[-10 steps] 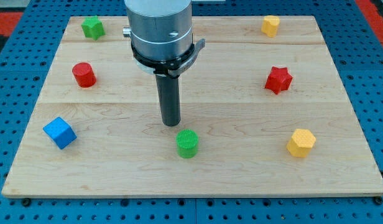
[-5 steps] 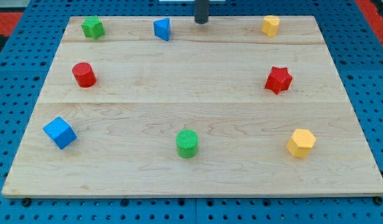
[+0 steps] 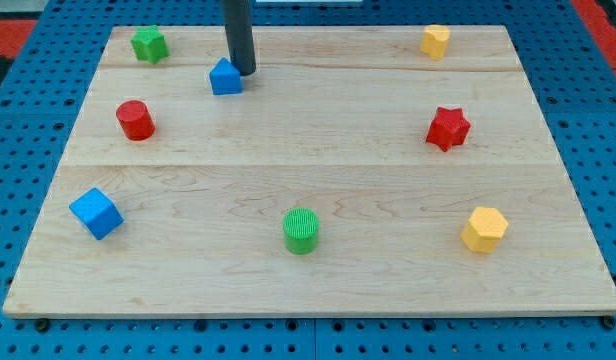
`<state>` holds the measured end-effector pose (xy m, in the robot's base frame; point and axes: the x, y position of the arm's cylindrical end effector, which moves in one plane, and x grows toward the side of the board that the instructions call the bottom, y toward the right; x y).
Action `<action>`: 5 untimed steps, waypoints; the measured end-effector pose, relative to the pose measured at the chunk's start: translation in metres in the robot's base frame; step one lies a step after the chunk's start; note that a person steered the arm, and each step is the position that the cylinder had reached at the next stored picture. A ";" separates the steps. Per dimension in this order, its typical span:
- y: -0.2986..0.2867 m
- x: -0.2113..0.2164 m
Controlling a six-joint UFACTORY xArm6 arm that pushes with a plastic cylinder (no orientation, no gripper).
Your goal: Move blue triangle down and left a bit
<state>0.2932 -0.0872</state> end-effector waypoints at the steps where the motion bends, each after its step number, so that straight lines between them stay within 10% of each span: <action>1: -0.001 0.012; 5: -0.022 0.048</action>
<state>0.3415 -0.1090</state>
